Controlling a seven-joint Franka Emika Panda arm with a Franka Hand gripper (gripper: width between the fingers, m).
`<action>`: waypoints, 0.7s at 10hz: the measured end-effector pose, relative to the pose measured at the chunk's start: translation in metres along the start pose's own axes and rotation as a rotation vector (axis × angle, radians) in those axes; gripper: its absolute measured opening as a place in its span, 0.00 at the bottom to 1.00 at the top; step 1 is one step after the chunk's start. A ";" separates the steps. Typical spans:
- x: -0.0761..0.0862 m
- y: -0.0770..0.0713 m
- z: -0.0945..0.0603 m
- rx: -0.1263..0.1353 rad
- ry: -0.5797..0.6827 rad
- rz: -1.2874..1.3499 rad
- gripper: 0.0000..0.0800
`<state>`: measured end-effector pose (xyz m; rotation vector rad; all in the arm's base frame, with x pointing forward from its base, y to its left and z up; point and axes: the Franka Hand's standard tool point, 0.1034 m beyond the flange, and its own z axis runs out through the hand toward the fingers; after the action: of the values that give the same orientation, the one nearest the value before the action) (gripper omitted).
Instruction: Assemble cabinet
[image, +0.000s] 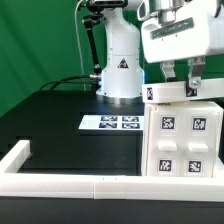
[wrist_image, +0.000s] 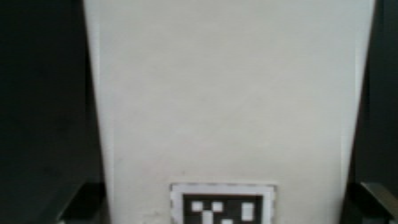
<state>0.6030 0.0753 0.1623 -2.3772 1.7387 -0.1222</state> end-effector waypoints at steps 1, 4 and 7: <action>0.000 0.000 0.000 0.001 -0.002 0.025 0.69; 0.000 0.000 0.000 0.007 -0.020 0.237 0.69; -0.002 0.006 0.000 0.025 -0.052 0.682 0.69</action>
Offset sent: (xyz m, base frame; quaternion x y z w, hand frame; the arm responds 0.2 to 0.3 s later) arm 0.0000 0.0000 0.0000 0.0000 0.0000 0.1938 0.9810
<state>0.5969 0.0753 0.1615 -1.6266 2.3782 0.0198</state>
